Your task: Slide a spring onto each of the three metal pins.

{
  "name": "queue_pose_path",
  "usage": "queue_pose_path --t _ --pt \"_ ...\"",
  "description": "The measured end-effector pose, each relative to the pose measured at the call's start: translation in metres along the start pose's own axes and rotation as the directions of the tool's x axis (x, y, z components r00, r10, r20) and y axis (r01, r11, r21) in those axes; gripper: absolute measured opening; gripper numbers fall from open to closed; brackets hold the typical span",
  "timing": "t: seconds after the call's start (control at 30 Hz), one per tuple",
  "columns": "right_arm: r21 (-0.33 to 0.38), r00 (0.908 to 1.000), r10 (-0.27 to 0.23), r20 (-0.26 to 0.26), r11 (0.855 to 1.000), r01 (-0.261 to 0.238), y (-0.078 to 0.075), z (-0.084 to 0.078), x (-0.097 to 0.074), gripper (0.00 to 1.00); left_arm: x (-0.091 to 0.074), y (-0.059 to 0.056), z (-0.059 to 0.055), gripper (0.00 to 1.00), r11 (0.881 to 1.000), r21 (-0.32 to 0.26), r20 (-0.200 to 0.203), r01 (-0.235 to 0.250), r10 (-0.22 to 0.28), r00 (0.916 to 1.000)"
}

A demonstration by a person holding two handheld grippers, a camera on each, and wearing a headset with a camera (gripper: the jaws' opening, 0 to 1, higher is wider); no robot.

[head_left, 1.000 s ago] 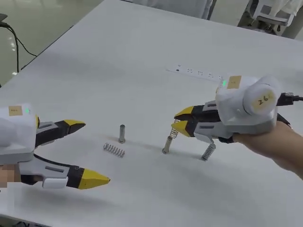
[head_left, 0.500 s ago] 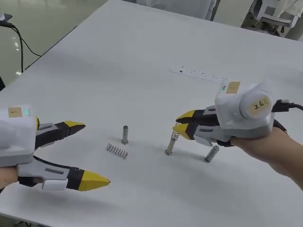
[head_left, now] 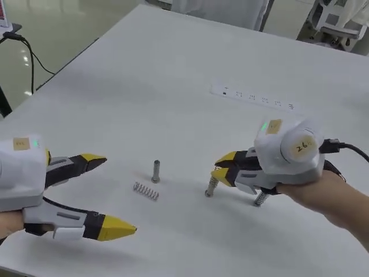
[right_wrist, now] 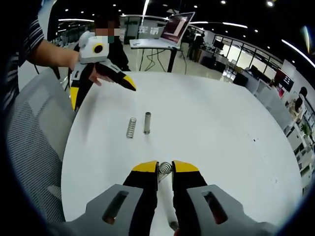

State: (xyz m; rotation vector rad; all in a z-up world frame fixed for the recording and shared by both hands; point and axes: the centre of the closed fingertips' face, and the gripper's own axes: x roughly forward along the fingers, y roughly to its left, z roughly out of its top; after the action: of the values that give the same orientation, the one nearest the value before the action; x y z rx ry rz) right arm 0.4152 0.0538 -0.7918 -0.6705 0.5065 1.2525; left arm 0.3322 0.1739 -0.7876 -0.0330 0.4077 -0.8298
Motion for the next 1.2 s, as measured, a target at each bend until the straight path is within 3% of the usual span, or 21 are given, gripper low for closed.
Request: queue_pose_path --t 0.53,0.93,1.2 --pt "0.009 0.9987 0.018 -0.047 1.0 -0.018 0.007 -0.019 0.016 0.08 0.002 0.0 0.002 0.98 1.0 -0.003 0.007 0.0 0.0 1.0" --pt "0.026 0.9991 0.009 -0.043 1.0 -0.008 0.008 -0.019 0.014 0.08 0.003 -0.004 0.003 0.98 1.0 0.0 0.006 0.005 -0.005 1.0" --pt "0.07 1.0 -0.004 0.002 0.998 0.004 0.006 -0.01 0.003 0.11 0.002 -0.004 0.007 0.98 1.0 0.001 0.01 0.0 0.0 1.0"
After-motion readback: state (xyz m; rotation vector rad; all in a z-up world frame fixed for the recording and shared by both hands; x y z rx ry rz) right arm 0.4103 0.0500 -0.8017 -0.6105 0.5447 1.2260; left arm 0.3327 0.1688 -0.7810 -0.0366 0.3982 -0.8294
